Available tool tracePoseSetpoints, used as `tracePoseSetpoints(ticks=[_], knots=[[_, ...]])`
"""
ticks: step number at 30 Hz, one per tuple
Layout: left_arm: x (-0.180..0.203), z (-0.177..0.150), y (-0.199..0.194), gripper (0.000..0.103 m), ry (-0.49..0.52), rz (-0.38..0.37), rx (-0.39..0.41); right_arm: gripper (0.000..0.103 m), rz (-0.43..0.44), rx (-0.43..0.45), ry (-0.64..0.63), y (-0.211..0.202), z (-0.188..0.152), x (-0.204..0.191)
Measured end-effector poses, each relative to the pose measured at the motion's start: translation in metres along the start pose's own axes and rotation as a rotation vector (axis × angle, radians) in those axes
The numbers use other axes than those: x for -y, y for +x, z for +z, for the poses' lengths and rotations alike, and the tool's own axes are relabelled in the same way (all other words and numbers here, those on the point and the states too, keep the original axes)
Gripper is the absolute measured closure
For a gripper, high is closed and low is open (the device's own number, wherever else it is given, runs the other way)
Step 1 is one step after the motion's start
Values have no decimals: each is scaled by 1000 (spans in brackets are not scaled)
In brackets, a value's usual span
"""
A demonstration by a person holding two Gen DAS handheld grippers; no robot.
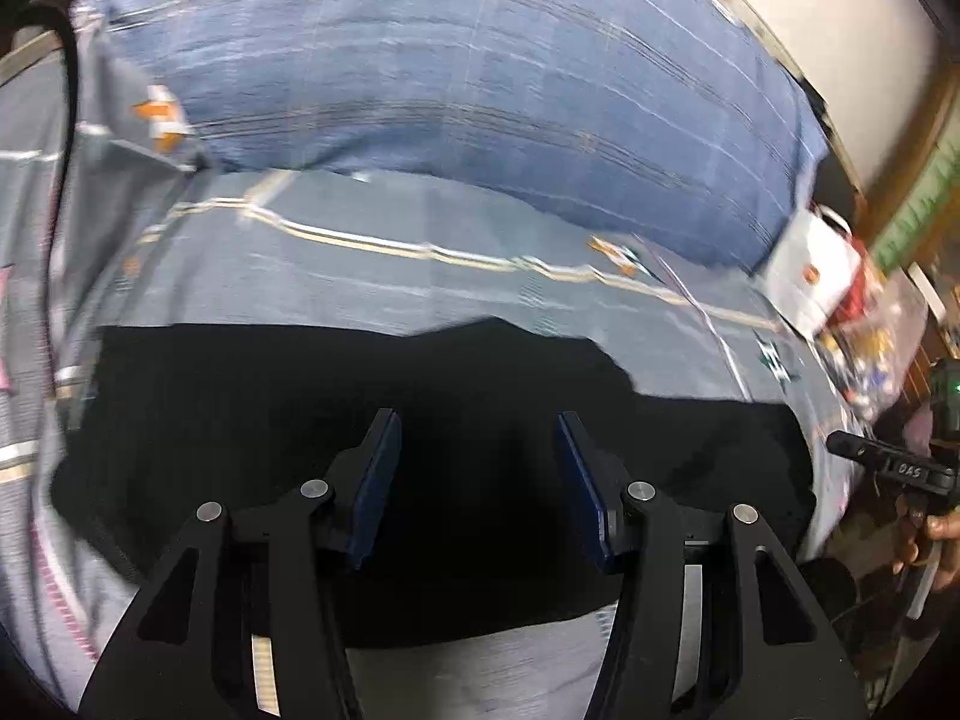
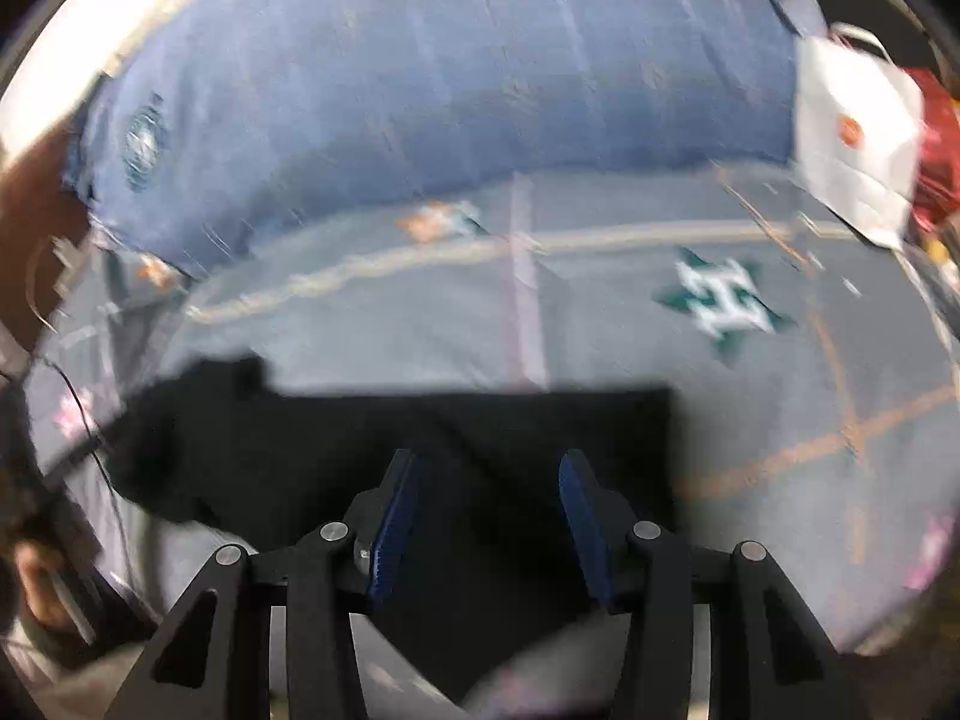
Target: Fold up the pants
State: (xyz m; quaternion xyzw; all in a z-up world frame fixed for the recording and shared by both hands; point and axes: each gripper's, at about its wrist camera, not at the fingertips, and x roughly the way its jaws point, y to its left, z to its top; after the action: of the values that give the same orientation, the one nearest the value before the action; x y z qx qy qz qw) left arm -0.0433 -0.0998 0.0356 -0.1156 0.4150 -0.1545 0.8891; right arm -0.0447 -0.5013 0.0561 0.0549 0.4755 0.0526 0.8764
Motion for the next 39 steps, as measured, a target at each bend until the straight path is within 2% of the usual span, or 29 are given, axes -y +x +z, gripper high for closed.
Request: tracePoseSetpoints(ticks=[4, 8, 11, 13, 17, 19, 20, 23, 24, 27, 29, 32, 34, 37, 38, 39], knots=[[23, -1, 21, 51, 49, -13, -47, 56, -22, -79, -41, 13, -17, 12], [29, -5, 28, 51, 46, -15, -66, 56, 43, -144, -52, 39, -23, 13], [25, -6, 26, 51, 43, -9, -68, 86, 32, -173, -194, 54, -33, -8], [22, -6, 23, 51, 44, 0, -67, 94, 5, -155, -267, 46, -34, -20], [14, -3, 13, 51, 22, 5, -41, 94, -83, -53, -373, 9, -15, -27], [9, -3, 11, 51, 8, 13, -33, 94, -180, -20, -391, -1, 0, -19], [7, -4, 11, 50, 1, 13, -35, 94, -202, -19, -391, -2, 5, -16], [3, -12, 15, 50, 4, 31, -46, 94, -251, -27, -403, 16, 20, -14], [3, -14, 15, 51, 11, 39, -49, 94, -292, -48, -422, 35, 23, -16], [2, -16, 8, 50, 19, 43, -40, 94, -308, -142, -387, 77, 24, -16], [-3, -16, 3, 50, 14, 45, -35, 90, -330, -116, -381, 74, 25, -18], [-14, -12, -9, 50, -9, 62, 3, 73, -300, -57, -330, 48, 28, -23], [-23, -10, -14, 50, -33, 71, 23, 72, -238, 12, -286, 26, 33, -32], [-42, -9, -22, 50, -65, 120, 47, 69, 9, 103, -237, 7, 36, -60], [-48, -9, -23, 50, -74, 134, 50, 65, 119, 114, -218, 8, 37, -72], [-56, -10, -25, 50, -88, 152, 54, 63, 184, 116, -206, 11, 37, -81]])
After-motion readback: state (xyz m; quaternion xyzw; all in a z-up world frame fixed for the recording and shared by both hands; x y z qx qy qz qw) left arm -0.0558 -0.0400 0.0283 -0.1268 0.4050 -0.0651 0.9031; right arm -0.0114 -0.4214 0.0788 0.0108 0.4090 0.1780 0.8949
